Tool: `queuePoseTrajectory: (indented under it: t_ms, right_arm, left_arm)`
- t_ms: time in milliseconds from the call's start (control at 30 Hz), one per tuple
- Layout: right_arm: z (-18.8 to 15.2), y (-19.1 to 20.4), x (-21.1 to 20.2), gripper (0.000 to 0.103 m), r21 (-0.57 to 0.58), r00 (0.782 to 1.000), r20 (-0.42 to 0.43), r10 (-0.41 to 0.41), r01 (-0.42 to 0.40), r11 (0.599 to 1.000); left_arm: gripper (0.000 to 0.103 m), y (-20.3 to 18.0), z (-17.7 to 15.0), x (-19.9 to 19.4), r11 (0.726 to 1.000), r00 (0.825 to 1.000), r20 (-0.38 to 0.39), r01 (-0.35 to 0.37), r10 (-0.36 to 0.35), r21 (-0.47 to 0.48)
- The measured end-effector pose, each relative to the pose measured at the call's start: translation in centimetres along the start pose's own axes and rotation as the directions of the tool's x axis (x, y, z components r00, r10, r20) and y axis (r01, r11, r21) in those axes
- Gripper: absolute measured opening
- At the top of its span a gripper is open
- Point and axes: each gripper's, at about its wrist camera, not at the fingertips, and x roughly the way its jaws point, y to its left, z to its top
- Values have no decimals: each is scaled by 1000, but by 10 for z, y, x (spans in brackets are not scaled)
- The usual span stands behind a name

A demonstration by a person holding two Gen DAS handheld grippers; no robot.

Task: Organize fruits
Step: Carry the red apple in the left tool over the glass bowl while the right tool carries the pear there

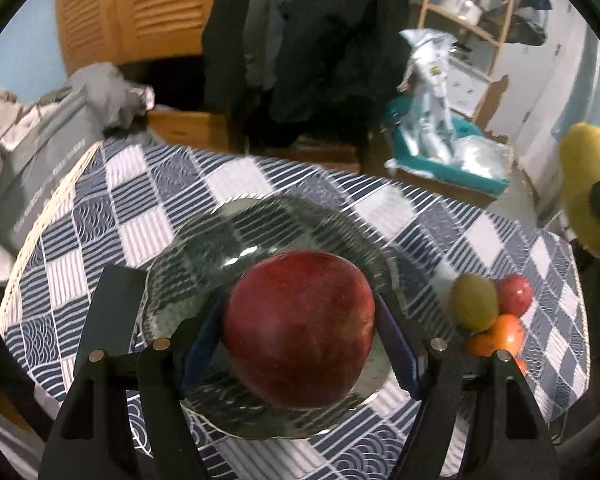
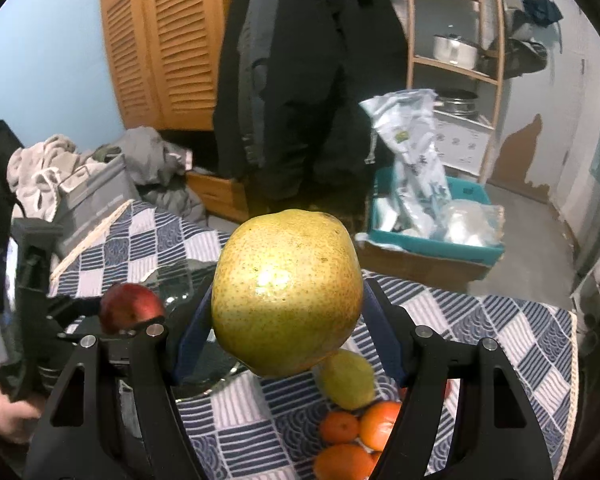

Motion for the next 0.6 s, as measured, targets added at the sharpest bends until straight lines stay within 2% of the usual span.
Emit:
queuePoseTrajectory:
  t_ms: [300,600]
  right_arm:
    - [0,29,34,72,-22,997,-58,59,-60,998]
    - [-12,53,79,71,-16,983,-147,114,-117,993]
  left_arm:
    - [76,34,-15,34,997,994,-102,-53,48,-54]
    - [76,56,-30,59,994,983,-173,-81,69,-68]
